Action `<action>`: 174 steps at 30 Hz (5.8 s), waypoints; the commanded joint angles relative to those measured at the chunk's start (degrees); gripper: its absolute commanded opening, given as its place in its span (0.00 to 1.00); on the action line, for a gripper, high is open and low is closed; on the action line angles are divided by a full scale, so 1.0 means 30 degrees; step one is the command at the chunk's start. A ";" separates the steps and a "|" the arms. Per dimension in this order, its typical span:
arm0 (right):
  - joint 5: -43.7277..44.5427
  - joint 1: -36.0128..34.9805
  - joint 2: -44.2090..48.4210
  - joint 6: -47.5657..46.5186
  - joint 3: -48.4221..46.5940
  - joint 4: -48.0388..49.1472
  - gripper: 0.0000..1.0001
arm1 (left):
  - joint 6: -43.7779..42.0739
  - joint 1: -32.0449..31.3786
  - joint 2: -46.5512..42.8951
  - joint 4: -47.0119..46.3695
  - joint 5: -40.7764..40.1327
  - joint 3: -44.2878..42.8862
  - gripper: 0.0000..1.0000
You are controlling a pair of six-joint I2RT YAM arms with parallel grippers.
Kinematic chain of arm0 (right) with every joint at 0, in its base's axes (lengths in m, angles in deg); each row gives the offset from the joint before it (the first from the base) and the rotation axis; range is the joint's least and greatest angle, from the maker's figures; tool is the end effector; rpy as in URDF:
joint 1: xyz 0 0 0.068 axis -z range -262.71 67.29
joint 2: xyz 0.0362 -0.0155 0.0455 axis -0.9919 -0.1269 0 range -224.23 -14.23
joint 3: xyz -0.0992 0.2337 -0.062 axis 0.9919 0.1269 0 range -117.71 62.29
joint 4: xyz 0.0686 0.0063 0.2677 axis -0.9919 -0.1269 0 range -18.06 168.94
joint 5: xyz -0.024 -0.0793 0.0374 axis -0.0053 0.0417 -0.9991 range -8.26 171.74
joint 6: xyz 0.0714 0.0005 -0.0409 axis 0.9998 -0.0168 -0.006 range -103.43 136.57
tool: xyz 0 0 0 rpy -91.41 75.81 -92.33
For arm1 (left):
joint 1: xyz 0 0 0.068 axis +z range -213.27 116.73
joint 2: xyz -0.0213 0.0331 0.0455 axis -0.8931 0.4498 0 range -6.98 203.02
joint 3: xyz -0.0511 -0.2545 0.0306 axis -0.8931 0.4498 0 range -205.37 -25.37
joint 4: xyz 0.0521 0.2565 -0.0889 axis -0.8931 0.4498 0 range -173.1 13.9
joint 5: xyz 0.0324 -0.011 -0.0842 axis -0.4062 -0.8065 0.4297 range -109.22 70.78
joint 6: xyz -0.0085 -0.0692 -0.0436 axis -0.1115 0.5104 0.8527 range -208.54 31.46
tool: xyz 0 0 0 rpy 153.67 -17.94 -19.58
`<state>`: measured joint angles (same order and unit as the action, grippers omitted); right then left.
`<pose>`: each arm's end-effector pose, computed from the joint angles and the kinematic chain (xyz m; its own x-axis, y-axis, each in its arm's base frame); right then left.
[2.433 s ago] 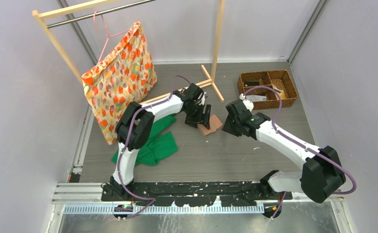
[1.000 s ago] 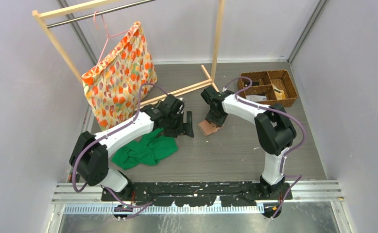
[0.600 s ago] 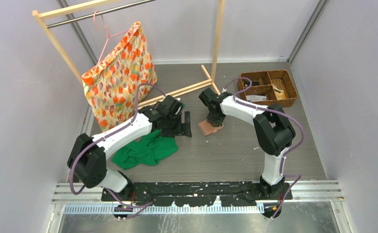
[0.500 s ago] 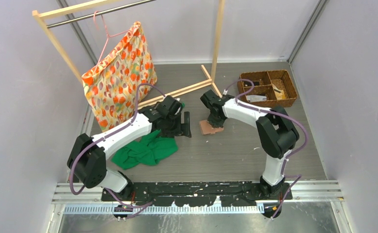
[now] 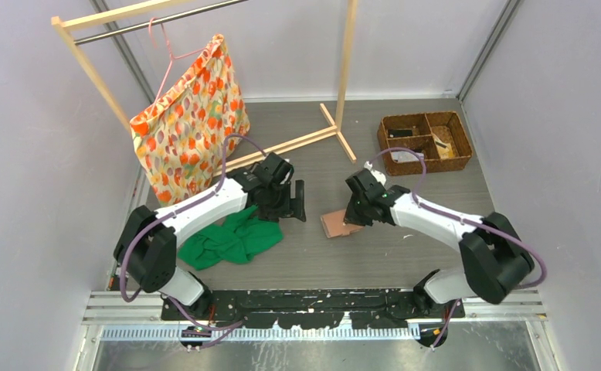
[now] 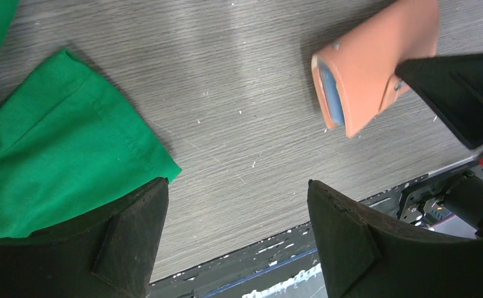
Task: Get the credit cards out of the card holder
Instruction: Open the card holder at the center of the board.
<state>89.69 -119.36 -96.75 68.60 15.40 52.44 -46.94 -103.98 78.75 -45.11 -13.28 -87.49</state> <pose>0.2480 0.1724 0.1322 -0.8615 0.3322 -0.3841 0.2273 0.9286 0.2934 0.2478 -0.2229 0.1877 -0.9541 -0.0503 -0.2953 0.0703 0.9207 -0.3839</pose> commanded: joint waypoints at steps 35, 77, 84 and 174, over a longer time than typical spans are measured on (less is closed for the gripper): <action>-0.0542 -0.0055 0.3541 0.3398 0.3723 -0.0812 0.13 | -0.2295 -0.0552 0.8177 -0.3264 0.5805 -0.4266 0.76; 0.0021 -0.2094 -0.1941 -0.4512 -0.3956 -0.1272 0.35 | 0.4220 0.0826 0.5338 -0.6906 0.3505 0.0702 0.60; 0.0701 -0.2456 -0.2958 -0.4480 -0.4514 -0.1135 0.35 | 0.4500 0.0518 0.6689 -0.7014 0.3363 0.0554 0.59; 0.2186 -0.3622 -0.3901 -0.4756 -0.1858 0.1914 0.43 | 0.5050 -0.0200 0.8273 -0.5098 0.1893 0.0479 0.38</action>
<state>94.61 -129.82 -106.31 54.74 10.33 57.70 -30.44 -103.96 99.54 -64.25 -3.32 -88.72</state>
